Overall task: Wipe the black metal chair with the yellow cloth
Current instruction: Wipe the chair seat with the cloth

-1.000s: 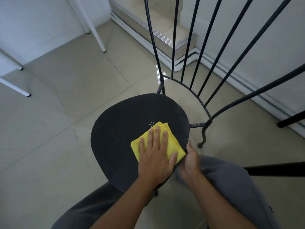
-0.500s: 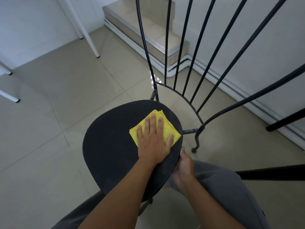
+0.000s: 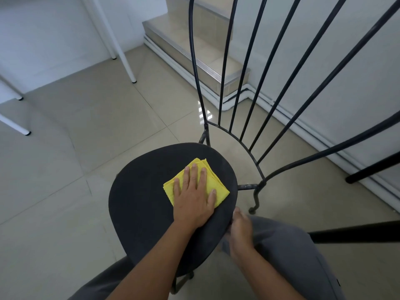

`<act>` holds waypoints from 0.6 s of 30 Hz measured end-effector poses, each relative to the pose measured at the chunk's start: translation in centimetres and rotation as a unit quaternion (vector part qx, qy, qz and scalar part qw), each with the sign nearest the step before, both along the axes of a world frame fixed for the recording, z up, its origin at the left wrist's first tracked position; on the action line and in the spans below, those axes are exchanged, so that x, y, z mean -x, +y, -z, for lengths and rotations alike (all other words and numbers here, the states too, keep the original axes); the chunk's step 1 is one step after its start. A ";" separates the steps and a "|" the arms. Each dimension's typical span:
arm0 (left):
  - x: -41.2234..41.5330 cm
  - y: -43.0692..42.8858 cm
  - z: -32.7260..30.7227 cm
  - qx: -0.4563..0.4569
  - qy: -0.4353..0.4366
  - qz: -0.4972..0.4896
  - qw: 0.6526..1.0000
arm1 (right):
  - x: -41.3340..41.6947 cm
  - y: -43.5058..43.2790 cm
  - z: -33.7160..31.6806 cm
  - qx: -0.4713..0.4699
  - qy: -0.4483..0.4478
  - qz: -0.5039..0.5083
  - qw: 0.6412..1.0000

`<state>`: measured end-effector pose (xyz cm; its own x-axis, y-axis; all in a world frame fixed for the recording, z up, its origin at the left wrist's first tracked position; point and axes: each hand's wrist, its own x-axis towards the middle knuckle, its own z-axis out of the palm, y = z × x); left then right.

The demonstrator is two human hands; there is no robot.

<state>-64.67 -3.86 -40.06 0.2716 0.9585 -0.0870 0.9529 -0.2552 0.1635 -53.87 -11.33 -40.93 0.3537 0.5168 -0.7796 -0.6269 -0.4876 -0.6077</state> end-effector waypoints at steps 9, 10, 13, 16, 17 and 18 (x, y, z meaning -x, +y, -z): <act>2.0 1.6 0.0 -0.009 -0.008 -0.062 0.998 | -1.7 2.7 -3.5 -0.145 -0.549 -0.189 0.801; 2.1 1.8 0.0 -0.012 -0.016 -0.069 0.997 | -1.9 3.7 -3.5 -0.147 -0.564 -0.216 0.783; 1.9 2.5 -0.3 -0.022 -0.033 -0.081 0.996 | -2.4 6.9 -3.5 -0.140 -0.569 -0.283 0.759; 1.5 3.6 -0.3 -0.015 -0.020 -0.084 0.996 | -2.6 9.8 -3.5 -0.091 -0.558 -0.337 0.753; 1.3 4.2 -0.3 -0.012 -0.012 -0.086 0.996 | -2.6 10.7 -3.4 -0.073 -0.558 -0.351 0.749; 1.0 4.8 -0.3 -0.013 -0.006 -0.087 0.996 | -2.6 11.4 -3.3 -0.057 -0.558 -0.366 0.743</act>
<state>-65.67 0.97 -39.75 0.1024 0.9929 -0.0600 0.9812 -0.0909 0.1704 -51.31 0.05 -37.66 0.3396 0.9287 -0.1488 0.7051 -0.3561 -0.6132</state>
